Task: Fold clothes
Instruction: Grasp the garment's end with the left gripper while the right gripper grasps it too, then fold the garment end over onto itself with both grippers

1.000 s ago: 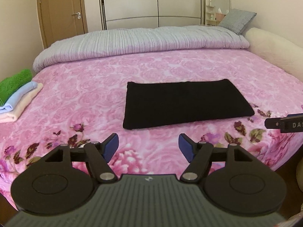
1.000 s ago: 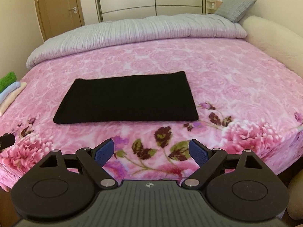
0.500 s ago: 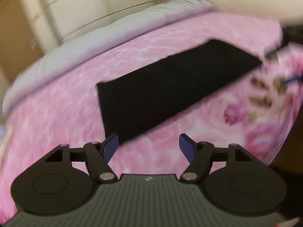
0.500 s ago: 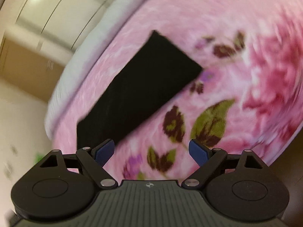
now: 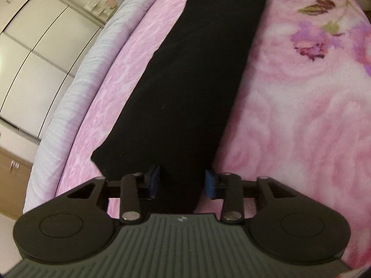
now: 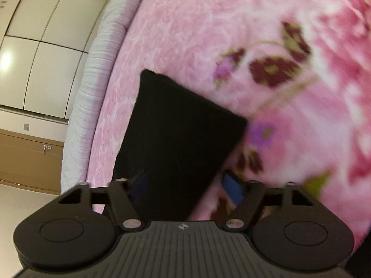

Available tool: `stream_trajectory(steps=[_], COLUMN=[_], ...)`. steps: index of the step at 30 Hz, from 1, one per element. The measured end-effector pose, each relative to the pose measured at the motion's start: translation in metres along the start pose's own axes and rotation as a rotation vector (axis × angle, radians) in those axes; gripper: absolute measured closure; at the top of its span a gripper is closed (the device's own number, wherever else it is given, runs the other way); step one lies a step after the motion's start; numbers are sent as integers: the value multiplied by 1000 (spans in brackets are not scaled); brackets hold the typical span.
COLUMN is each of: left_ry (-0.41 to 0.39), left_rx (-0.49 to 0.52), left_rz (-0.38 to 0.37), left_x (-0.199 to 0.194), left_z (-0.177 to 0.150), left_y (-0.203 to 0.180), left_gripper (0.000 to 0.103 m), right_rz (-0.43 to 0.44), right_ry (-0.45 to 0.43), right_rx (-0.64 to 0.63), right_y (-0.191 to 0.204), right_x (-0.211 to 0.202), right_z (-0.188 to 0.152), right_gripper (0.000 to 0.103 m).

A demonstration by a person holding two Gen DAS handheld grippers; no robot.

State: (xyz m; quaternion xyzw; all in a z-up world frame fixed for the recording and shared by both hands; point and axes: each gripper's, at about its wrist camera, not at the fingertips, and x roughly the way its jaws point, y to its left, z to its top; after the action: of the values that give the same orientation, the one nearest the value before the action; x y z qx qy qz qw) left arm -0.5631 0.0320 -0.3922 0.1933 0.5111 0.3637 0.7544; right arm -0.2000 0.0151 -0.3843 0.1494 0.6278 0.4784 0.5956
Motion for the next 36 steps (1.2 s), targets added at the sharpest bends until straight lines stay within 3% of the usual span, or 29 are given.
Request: stream_trajectory(steps=[6,12,18,20,22,26,31,36], left_ry=[-12,-51,-77,-39,-14,-89,-102,-105], left_rx=[-114,-176,-271,-346,-484,-786,-915,-890], left_rz=[-62,-122,-228,-220,-234,-318,-349,-374], left_x=[-14,-60,-108,-106,-111,-137,-118,-79], left_z=[-8,1,13,18,21,25,64,108], left_y=[18,12,-33,-37,-27,-9,-6,-12], left_gripper=[91,92,91,91,89,88,88,88], right_rz=[47,71,28,24,19,19,5,-4], right_ry=[-22,-9,-24,-20,-15,-10,-21,-37], right_rx=[-34,-53,-80,-86,-92,-109,-102,-110], right_y=[-1,-5,-42,-51,-61,-66,-66,-72], right_x=[-13,-51,-105,-110,-115,-117,-112,-119], right_z=[0,3,5,3,1,0,4,9], right_gripper=[83,84,83,81,76,64,55,53])
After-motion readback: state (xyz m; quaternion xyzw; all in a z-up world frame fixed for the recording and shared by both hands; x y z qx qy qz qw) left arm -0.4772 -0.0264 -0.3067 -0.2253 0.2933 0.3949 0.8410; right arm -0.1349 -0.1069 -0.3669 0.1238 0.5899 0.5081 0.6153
